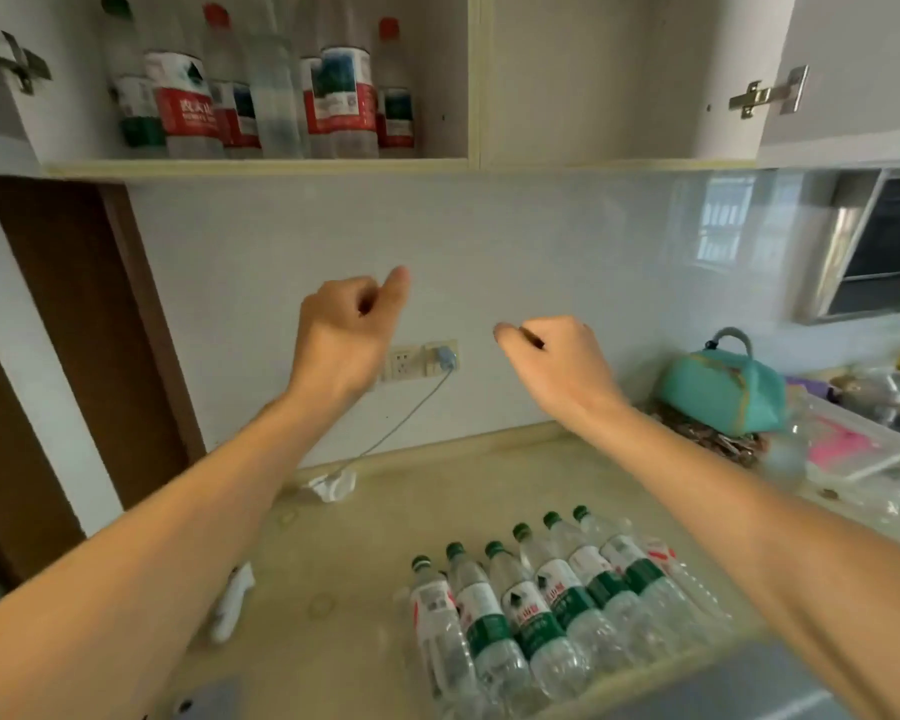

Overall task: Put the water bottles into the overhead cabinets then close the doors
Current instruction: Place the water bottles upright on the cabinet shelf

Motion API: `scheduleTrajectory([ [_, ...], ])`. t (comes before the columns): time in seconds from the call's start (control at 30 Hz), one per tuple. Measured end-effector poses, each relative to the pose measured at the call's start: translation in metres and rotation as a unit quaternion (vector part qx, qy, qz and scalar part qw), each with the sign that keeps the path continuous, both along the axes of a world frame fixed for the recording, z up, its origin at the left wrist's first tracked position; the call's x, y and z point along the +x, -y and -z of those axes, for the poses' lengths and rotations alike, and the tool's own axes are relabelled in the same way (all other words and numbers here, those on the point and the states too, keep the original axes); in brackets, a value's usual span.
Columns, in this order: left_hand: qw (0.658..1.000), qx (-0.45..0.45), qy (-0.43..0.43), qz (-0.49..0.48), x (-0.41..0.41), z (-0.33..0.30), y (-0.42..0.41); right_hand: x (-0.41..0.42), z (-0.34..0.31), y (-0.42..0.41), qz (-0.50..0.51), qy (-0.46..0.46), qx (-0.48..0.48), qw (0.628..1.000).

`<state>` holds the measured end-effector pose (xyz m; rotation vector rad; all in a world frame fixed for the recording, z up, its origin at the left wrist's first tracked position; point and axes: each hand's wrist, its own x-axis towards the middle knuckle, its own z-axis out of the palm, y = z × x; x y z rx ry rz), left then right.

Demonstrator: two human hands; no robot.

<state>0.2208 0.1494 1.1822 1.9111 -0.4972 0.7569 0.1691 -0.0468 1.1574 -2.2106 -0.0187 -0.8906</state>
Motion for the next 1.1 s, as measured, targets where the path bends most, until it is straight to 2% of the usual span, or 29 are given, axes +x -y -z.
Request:
scheduleTrajectory([
  [0.13,0.995,-0.003,-0.063,0.079,-0.022,0.053,0.039,-0.040,0.052,0.038,0.014,-0.059,0.005,0.998],
  [0.33,0.962,0.002,-0.195,0.190,-0.070,0.173,0.116,-0.100,0.156,0.107,0.053,-0.182,0.043,0.981],
  [0.53,0.917,0.087,-0.301,0.249,-0.112,0.301,0.197,-0.152,0.286,0.187,0.034,-0.312,0.116,0.943],
  [0.7,0.878,0.073,-0.426,0.206,-0.142,0.420,0.272,-0.184,0.396,0.272,0.017,-0.448,0.185,0.874],
  [0.87,0.810,0.086,-0.558,0.157,-0.169,0.542,0.336,-0.206,0.502,0.356,0.031,-0.537,0.219,0.814],
  [1.1,0.772,0.171,-0.606,0.091,-0.177,0.715,0.400,-0.215,0.674,0.419,0.067,-0.587,0.246,0.768],
])
